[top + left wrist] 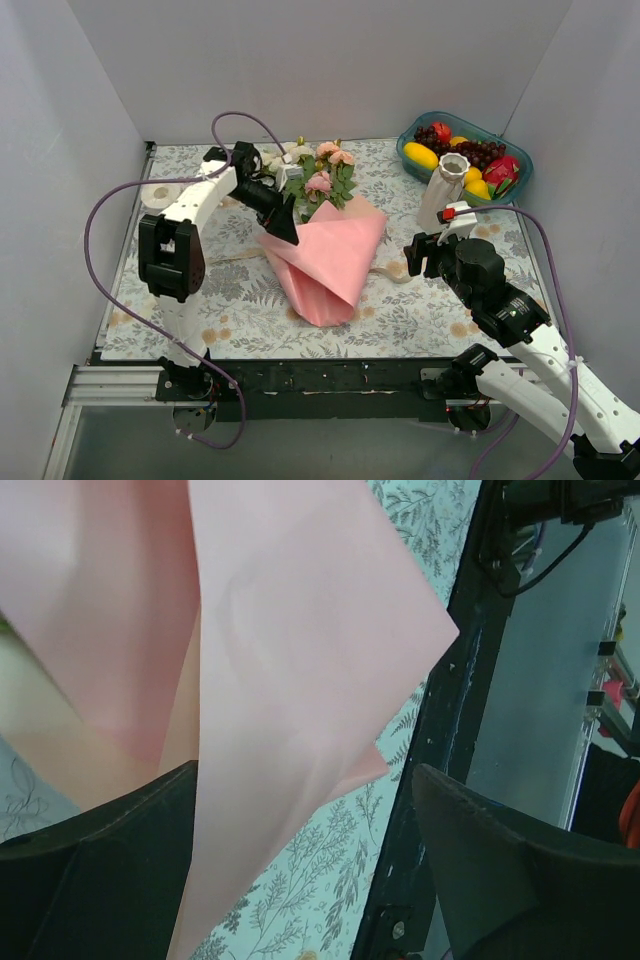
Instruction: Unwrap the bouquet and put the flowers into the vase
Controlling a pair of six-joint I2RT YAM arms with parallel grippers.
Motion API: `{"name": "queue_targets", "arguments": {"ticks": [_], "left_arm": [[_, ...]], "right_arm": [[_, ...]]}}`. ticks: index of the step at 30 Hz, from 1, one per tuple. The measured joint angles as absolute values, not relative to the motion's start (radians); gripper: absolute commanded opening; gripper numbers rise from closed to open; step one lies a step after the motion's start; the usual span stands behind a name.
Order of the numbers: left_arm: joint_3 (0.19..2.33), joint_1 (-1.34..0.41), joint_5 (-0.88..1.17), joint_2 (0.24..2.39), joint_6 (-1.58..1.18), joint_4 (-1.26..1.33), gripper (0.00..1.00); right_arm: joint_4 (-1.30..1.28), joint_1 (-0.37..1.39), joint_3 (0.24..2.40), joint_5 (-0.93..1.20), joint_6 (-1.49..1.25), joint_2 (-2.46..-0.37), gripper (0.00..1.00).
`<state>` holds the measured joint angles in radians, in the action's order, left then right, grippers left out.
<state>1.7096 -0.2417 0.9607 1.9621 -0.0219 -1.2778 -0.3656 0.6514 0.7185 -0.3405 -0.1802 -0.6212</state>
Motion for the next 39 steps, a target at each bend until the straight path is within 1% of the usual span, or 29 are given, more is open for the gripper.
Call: {"name": "queue_targets", "arguments": {"ticks": [5, 9, 13, 14, 16, 24, 27, 34, 39], "left_arm": [[1.739, -0.352, 0.983, 1.961, -0.019, -1.294, 0.82], [1.804, -0.435, 1.021, 1.962, -0.042, -1.325, 0.84], [1.927, -0.487, 1.057, 1.976, -0.096, -1.332, 0.9], [1.968, -0.499, 1.065, 1.981, -0.12, -1.325, 0.93], [2.04, -0.52, 1.084, 1.985, -0.168, -1.302, 0.96], [2.193, -0.566, 1.143, 2.026, -0.284, -1.225, 0.97], [2.209, -0.58, 1.154, 2.07, -0.303, -1.225, 0.98], [2.331, -0.671, 1.168, 2.183, -0.373, -1.187, 0.98], [2.331, -0.699, 1.185, 2.15, -0.45, -1.084, 0.98]], "right_arm": [[-0.366, 0.651, 0.719, -0.346, -0.18, -0.621, 0.74], [-0.372, 0.651, 0.725, -0.358, -0.179, -0.621, 0.74], [-0.382, 0.651, 0.746, -0.367, -0.174, -0.617, 0.75], [-0.387, 0.651, 0.753, -0.369, -0.172, -0.616, 0.75], [-0.392, 0.651, 0.765, -0.374, -0.167, -0.615, 0.76], [-0.418, 0.651, 0.846, -0.418, -0.129, -0.615, 0.77], [-0.425, 0.651, 0.889, -0.436, -0.113, -0.615, 0.77], [-0.461, 0.651, 0.967, -0.479, -0.081, -0.617, 0.78], [-0.479, 0.651, 1.0, -0.507, -0.061, -0.627, 0.79]]}}
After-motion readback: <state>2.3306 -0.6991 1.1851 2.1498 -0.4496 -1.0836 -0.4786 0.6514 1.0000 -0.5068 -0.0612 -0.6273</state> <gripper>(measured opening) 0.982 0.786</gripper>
